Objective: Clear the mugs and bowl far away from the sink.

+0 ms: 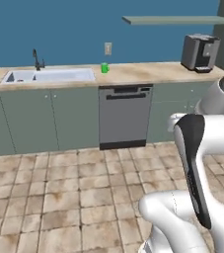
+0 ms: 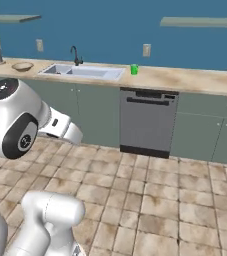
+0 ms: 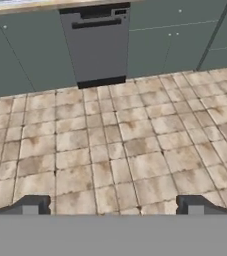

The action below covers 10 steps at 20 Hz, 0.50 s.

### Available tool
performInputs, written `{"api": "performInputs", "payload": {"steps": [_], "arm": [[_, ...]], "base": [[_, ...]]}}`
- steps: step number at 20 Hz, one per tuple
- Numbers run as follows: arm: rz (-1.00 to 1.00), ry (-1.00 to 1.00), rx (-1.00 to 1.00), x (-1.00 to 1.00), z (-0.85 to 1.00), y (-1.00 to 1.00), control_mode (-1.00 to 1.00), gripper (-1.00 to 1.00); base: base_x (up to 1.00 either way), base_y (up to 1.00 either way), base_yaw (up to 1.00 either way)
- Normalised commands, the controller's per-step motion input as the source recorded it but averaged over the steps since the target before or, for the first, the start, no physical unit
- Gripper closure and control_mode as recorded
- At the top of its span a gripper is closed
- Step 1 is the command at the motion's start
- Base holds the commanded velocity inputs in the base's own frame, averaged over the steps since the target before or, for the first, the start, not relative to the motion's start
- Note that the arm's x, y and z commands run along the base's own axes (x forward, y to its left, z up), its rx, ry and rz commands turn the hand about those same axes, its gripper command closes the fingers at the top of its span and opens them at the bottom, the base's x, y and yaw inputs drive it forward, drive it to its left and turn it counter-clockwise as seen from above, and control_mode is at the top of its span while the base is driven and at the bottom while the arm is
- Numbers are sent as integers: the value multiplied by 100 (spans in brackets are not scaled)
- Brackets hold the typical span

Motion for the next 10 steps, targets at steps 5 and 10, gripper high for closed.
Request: {"api": "performInputs", "payload": {"steps": [5, 10], "arm": [[0, 0, 0, 0, 0, 0, 100, -100], [0, 0, 0, 0, 0, 0, 100, -100]], "base": [[100, 9, -2], [100, -98, 7]]}}
